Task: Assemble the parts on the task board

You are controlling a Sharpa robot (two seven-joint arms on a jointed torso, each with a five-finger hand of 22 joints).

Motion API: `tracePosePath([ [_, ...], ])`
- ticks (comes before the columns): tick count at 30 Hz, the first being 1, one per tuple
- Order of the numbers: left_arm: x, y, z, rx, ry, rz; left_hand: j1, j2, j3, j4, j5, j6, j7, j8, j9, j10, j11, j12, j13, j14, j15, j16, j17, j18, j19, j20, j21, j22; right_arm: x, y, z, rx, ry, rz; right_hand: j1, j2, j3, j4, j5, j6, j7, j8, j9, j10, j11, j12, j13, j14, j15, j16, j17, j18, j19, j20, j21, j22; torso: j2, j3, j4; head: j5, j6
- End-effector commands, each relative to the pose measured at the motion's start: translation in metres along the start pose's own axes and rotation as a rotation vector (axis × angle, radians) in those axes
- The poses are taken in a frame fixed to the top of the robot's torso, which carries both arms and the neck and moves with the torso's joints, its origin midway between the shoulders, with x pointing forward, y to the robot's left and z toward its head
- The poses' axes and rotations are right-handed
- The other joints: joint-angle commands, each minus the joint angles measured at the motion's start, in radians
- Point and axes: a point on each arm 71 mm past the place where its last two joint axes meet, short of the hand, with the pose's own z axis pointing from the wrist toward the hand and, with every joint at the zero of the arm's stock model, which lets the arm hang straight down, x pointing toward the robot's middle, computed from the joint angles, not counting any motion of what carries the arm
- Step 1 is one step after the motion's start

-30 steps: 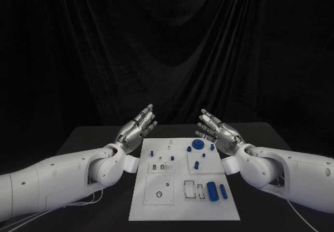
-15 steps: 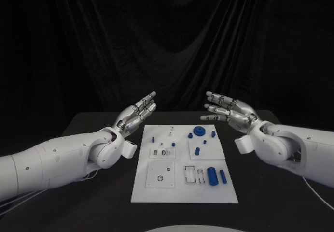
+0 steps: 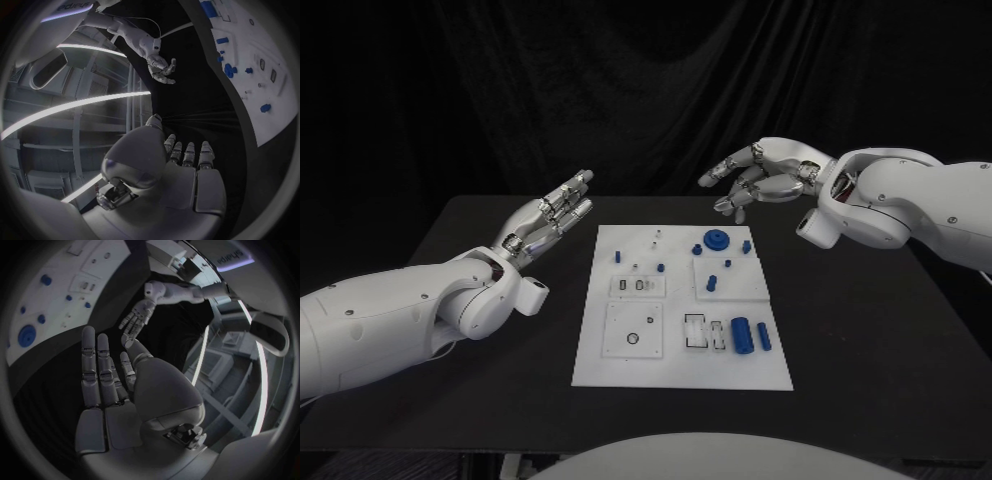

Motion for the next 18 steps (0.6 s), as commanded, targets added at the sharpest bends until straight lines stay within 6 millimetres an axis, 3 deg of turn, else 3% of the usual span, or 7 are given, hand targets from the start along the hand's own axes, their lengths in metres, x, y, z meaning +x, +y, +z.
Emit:
tracePosePath([
  [1, 0.005, -0.019, -0.003, 0.231, 0.015, 0.022, 0.011, 0.001, 0.000, 0.002, 0.004, 0.007, 0.003, 0.005, 0.001, -0.002, 0.007, -0.003, -0.001, 0.001, 0.007, -0.004, -0.001, 0.016, -0.001, 0.007, -0.004, -0.002, -0.004, -0.002, 0.000, 0.108, -0.011, -0.489, -0.029, -0.016, -0.009, 0.028, -0.033, 0.017, -0.014, -0.011, 0.007, 0.051, -0.023, 0.021, 0.001, 0.091, -0.028, 0.042, 0.021, 0.019, 0.066, -0.019, 0.049, 0.028, 0.030, -0.0041, 0.0084, -0.006, -0.005],
  [4, 0.007, -0.022, -0.006, 0.233, 0.019, 0.014, 0.013, 0.002, 0.000, 0.002, 0.009, 0.009, 0.007, 0.005, 0.001, -0.002, 0.009, -0.003, -0.001, 0.001, 0.008, -0.004, -0.001, 0.016, -0.001, 0.009, -0.004, -0.002, -0.007, 0.004, 0.002, 0.121, -0.036, -0.658, -0.041, -0.039, -0.007, 0.058, -0.033, 0.048, -0.030, -0.015, 0.020, 0.113, -0.049, 0.040, 0.003, 0.179, -0.061, 0.106, 0.060, 0.019, 0.136, -0.048, 0.114, 0.069, 0.050, -0.0080, 0.0135, -0.011, -0.002],
  [5, 0.007, -0.022, -0.007, 0.233, 0.021, 0.012, 0.014, 0.002, 0.001, 0.002, 0.010, 0.009, 0.007, 0.005, 0.001, -0.002, 0.010, -0.003, -0.001, 0.001, 0.009, -0.004, -0.001, 0.016, -0.001, 0.010, -0.004, -0.002, -0.007, 0.005, 0.002, 0.124, -0.043, -0.696, -0.038, -0.042, -0.003, 0.060, -0.025, 0.050, -0.032, -0.018, 0.022, 0.119, -0.053, 0.040, 0.003, 0.191, -0.065, 0.120, 0.069, 0.014, 0.157, -0.053, 0.147, 0.109, 0.068, -0.0095, 0.0150, -0.014, 0.013],
  [9, 0.009, -0.024, -0.007, 0.235, 0.028, 0.004, 0.017, 0.003, 0.002, 0.002, 0.013, 0.009, 0.008, 0.005, 0.001, -0.002, 0.013, -0.003, -0.001, 0.001, 0.012, -0.004, -0.001, 0.016, -0.001, 0.011, -0.004, -0.002, -0.008, 0.010, 0.002, 0.132, -0.069, -0.821, -0.018, -0.061, 0.037, 0.060, 0.015, 0.074, -0.034, -0.029, 0.041, 0.182, -0.071, 0.046, 0.005, 0.253, -0.085, 0.214, 0.128, -0.028, 0.271, -0.073, 0.368, 0.408, 0.102, -0.0113, 0.0154, -0.013, 0.033],
  [12, 0.009, -0.024, -0.008, 0.234, 0.030, 0.002, 0.018, 0.003, 0.002, 0.002, 0.015, 0.009, 0.009, 0.005, 0.001, -0.002, 0.015, -0.003, -0.001, 0.001, 0.014, -0.004, -0.001, 0.016, -0.001, 0.013, -0.004, -0.002, -0.007, 0.012, 0.003, 0.135, -0.071, -0.876, -0.003, -0.091, 0.123, 0.030, 0.182, 0.090, -0.041, -0.042, 0.053, 0.220, -0.073, 0.013, -0.011, 0.241, -0.092, 0.266, 0.168, -0.039, 0.284, -0.086, 0.446, 0.509, 0.128, -0.0188, 0.0357, -0.028, 0.047],
  [14, 0.009, -0.024, -0.007, 0.233, 0.032, 0.000, 0.021, 0.003, 0.003, 0.002, 0.019, 0.010, 0.009, 0.005, 0.001, -0.002, 0.019, -0.003, -0.001, 0.001, 0.017, -0.004, -0.001, 0.016, -0.001, 0.015, -0.004, -0.002, -0.007, 0.013, 0.004, 0.142, -0.067, -0.900, -0.029, -0.113, 0.200, 0.024, 0.195, 0.101, -0.042, -0.053, 0.062, 0.247, -0.073, -0.017, -0.025, 0.235, -0.095, 0.295, 0.191, -0.046, 0.286, -0.085, 0.489, 0.568, 0.145, -0.0235, 0.0460, -0.042, 0.059],
  [18, 0.009, -0.024, -0.005, 0.234, 0.039, -0.004, 0.024, 0.004, 0.005, 0.002, 0.024, 0.008, 0.009, 0.004, 0.001, -0.002, 0.024, -0.003, -0.001, 0.001, 0.020, -0.004, -0.001, 0.016, -0.001, 0.018, -0.004, -0.002, -0.006, 0.013, 0.004, 0.149, -0.060, -0.927, -0.068, -0.146, 0.280, 0.036, 0.165, 0.112, -0.041, -0.066, 0.072, 0.275, -0.074, -0.043, -0.033, 0.239, -0.092, 0.330, 0.215, -0.054, 0.296, -0.079, 0.536, 0.639, 0.164, -0.0265, 0.0531, -0.055, 0.070],
])
